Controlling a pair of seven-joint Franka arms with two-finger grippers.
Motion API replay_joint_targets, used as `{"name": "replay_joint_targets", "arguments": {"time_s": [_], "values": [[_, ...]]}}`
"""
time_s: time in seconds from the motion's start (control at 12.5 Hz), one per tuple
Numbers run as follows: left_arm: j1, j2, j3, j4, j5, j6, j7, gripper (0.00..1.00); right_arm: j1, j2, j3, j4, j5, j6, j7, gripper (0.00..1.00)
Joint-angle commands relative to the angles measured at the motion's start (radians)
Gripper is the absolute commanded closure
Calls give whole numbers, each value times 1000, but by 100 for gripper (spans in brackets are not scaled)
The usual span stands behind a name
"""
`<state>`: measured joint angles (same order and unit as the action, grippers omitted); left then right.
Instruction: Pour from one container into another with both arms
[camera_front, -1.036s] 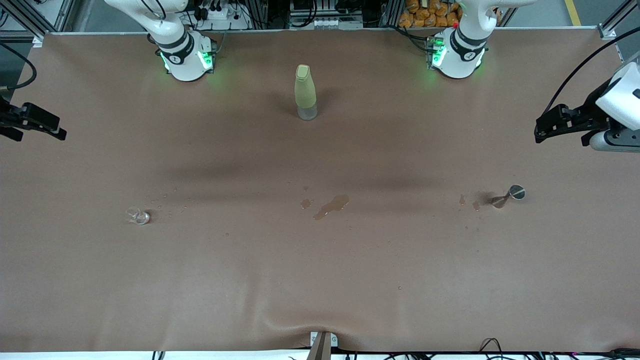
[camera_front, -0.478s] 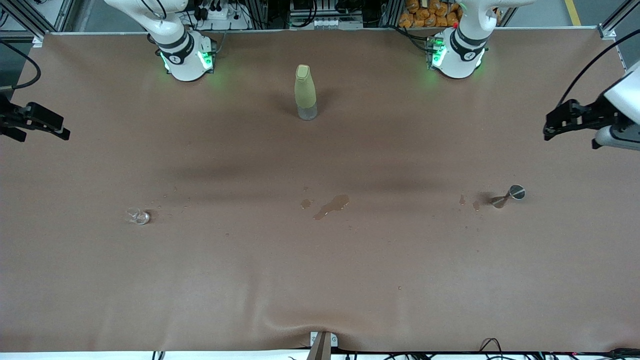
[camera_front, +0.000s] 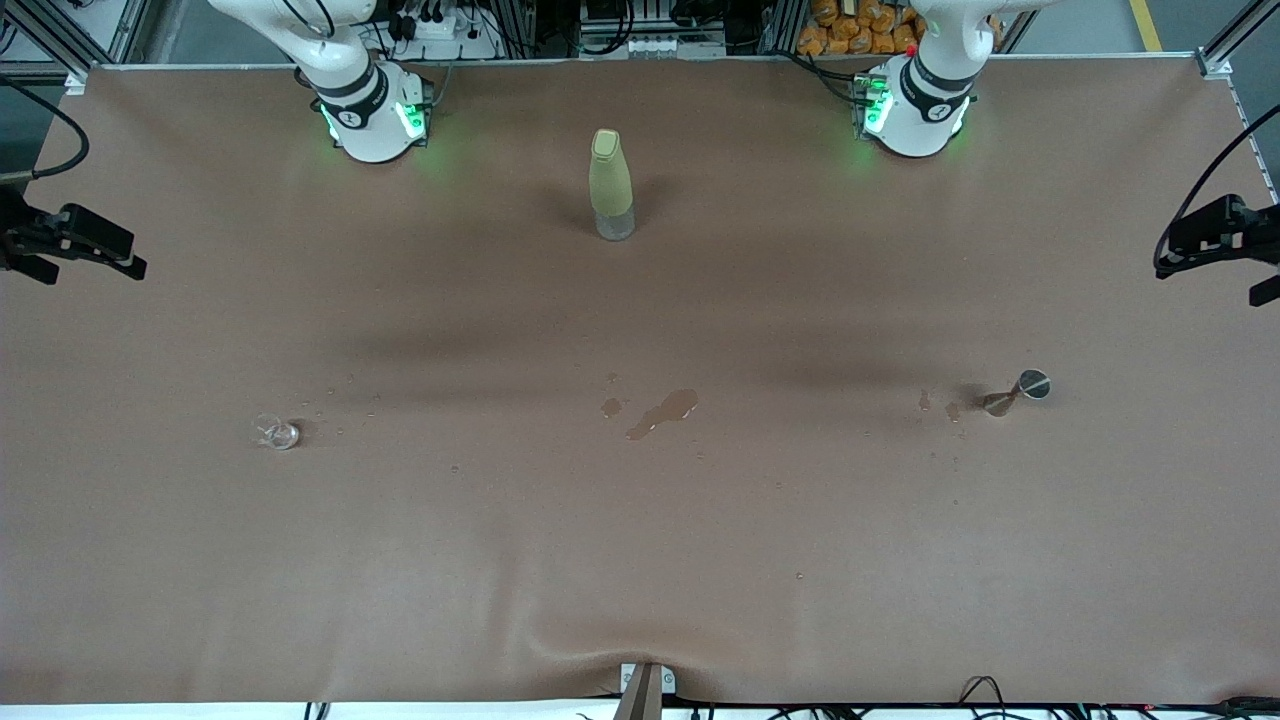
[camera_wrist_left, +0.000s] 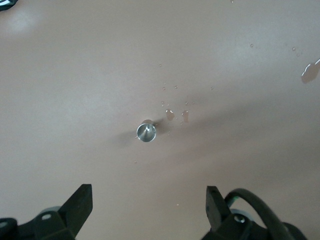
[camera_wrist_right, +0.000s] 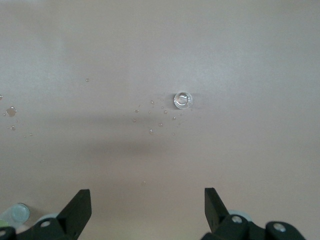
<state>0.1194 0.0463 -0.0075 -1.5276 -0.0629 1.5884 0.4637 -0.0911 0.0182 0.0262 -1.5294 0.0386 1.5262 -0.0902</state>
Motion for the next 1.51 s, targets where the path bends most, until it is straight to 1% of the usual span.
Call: {"name": "replay_joint_targets", "arguments": {"time_s": [0.0, 0.16, 0.4, 0.56, 0.72, 0.88, 1.12, 1.28, 1.44], "values": [[45, 9, 1, 15, -32, -2, 163, 0, 7, 3, 1, 14, -8, -11, -6, 0], [48, 32, 4, 17, -26, -2, 226, 0, 11, 3, 1, 14, -8, -9, -10, 0], [62, 53, 8, 12, -22, -4, 231, 0, 13, 3, 1, 14, -6, -9, -10, 0], [65, 67, 11, 12, -15, -4, 310, 0, 13, 3, 1, 14, -6, -9, -10, 0], [104, 83, 15, 11, -3, -4, 416, 0, 13, 3, 1, 14, -6, -9, -10, 0], [161, 104, 15, 15, -14, -4, 458, 0, 13, 3, 1, 14, -6, -9, -10, 0], [207, 129, 15, 14, -17, -8, 565, 0, 2, 5, 0, 12, -5, -9, -26, 0], [238, 165, 15, 12, -17, -8, 616, 0, -7, 5, -5, 11, -5, -11, -43, 0], [278, 214, 14, 18, -37, -8, 717, 0, -9, 5, -6, 11, -5, -11, -49, 0]]}}
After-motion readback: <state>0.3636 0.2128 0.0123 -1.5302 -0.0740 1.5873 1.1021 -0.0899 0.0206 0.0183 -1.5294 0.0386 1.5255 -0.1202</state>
